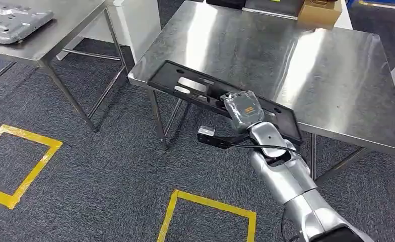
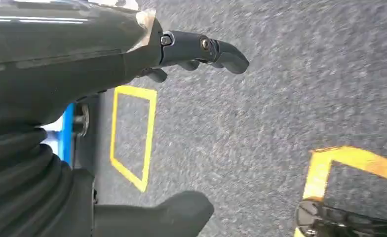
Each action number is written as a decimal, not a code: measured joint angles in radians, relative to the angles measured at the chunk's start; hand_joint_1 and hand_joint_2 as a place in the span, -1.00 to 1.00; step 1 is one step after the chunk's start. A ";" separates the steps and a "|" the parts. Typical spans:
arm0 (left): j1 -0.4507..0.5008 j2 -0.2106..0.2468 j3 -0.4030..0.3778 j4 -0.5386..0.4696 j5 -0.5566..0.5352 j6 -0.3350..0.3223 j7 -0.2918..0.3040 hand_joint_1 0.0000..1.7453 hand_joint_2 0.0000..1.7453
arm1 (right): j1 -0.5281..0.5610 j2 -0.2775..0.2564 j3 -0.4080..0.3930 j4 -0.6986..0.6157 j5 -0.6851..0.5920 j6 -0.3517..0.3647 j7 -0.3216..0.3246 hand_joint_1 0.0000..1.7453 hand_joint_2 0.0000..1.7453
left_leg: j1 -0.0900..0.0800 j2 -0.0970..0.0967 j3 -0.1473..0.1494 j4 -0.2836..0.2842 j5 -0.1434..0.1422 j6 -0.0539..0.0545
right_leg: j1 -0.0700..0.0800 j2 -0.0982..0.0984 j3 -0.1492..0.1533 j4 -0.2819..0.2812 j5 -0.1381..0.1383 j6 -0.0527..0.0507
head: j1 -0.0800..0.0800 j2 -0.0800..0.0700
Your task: Take the parts from the cabinet and place them on the table.
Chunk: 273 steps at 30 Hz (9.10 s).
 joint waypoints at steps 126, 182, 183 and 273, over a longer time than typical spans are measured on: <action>0.019 -0.040 0.014 0.000 -0.101 0.010 -0.077 -1.00 1.00 | 0.014 -0.017 -0.135 0.159 0.059 -0.071 -0.067 1.00 1.00 | -0.015 -0.006 0.095 -0.038 -0.054 0.022 | -0.007 0.015 0.007 -0.095 -0.088 0.010 | 0.013 0.000; 0.013 -0.082 0.114 0.000 -0.041 0.241 -0.656 -1.00 1.00 | -0.294 0.207 0.139 0.650 -0.123 -0.087 -0.213 1.00 1.00 | 0.008 0.003 0.005 0.014 -0.029 -0.041 | -0.011 0.006 0.115 -0.292 0.136 -0.006 | 0.005 0.000; 0.014 -0.082 0.116 0.000 -0.043 0.242 -0.656 -1.00 1.00 | -0.295 0.209 0.139 0.653 -0.120 -0.096 -0.219 1.00 1.00 | 0.006 0.003 0.004 0.015 -0.029 -0.036 | -0.012 0.006 0.116 -0.294 0.138 -0.002 | 0.006 0.000; 0.005 -0.064 0.168 0.000 -0.097 0.172 -0.449 -1.00 -1.00 | -0.404 0.195 0.001 0.686 -0.077 -0.140 -0.129 -1.00 -1.00 | -0.002 0.001 0.012 0.000 -0.014 0.017 | -0.027 0.005 0.052 -0.158 0.071 0.021 | 0.011 0.000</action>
